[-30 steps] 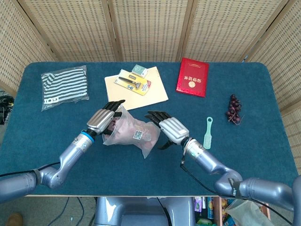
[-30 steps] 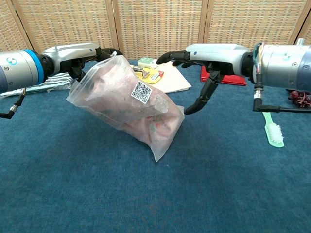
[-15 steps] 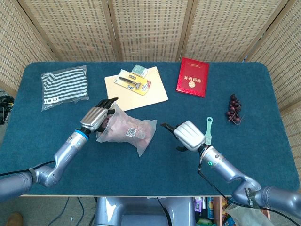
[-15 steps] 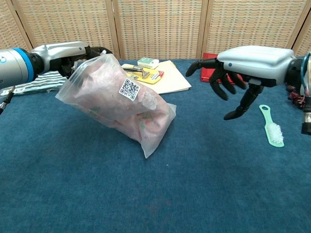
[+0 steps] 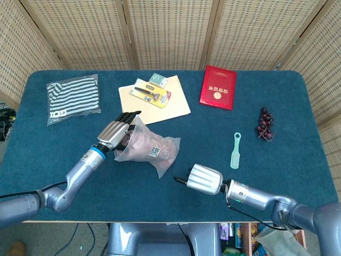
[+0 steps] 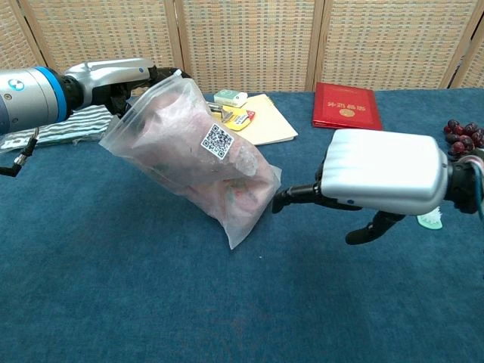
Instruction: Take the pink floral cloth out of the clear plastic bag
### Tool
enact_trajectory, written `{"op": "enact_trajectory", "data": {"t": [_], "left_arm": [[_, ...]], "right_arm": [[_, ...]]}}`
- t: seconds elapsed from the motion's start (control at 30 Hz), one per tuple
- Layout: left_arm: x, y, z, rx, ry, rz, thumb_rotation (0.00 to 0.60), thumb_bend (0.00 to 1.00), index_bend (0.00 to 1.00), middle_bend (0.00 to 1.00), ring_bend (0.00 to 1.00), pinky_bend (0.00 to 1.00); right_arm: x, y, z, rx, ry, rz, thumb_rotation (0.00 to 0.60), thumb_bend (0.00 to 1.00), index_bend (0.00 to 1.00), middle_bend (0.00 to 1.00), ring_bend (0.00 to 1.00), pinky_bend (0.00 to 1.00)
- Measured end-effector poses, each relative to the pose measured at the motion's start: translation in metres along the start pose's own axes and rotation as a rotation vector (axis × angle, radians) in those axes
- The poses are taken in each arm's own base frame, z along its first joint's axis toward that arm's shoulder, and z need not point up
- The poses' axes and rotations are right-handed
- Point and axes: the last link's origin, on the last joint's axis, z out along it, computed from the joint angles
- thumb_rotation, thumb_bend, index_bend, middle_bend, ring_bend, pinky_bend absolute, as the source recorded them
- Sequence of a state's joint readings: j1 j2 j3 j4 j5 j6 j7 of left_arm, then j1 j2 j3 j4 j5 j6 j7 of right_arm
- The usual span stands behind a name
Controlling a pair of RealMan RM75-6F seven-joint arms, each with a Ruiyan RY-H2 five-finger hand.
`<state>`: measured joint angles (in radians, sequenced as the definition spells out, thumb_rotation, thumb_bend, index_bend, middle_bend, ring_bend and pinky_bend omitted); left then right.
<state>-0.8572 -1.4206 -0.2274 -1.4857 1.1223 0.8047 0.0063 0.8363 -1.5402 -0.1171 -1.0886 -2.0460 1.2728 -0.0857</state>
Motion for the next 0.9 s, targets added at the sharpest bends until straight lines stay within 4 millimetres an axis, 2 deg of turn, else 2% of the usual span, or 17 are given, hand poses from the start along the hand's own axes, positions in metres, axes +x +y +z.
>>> {"op": "enact_trajectory", "data": {"t": [0.37, 0.6, 0.9], "left_arm": [[0.002, 0.01, -0.001, -0.002, -0.011, 0.005, 0.6, 0.48, 0.65, 0.0, 0.0, 0.0], [0.0, 0.012, -0.001, 0.001, -0.018, -0.008, 0.6, 0.48, 0.65, 0.0, 0.0, 0.0], [0.001, 0.014, 0.001, 0.002, -0.013, -0.039, 0.6, 0.51, 0.65, 0.0, 0.0, 0.0]], "right_arm": [[-0.004, -0.014, 0.059, 0.054, -0.078, -0.119, 0.6, 0.12, 0.25, 0.83, 0.81, 0.96], [-0.011, -0.016, 0.082, 0.028, -0.12, -0.154, 0.6, 0.12, 0.25, 0.83, 0.81, 0.96], [-0.017, -0.02, 0.099, 0.016, -0.161, -0.192, 0.6, 0.13, 0.25, 0.84, 0.81, 0.96]]}}
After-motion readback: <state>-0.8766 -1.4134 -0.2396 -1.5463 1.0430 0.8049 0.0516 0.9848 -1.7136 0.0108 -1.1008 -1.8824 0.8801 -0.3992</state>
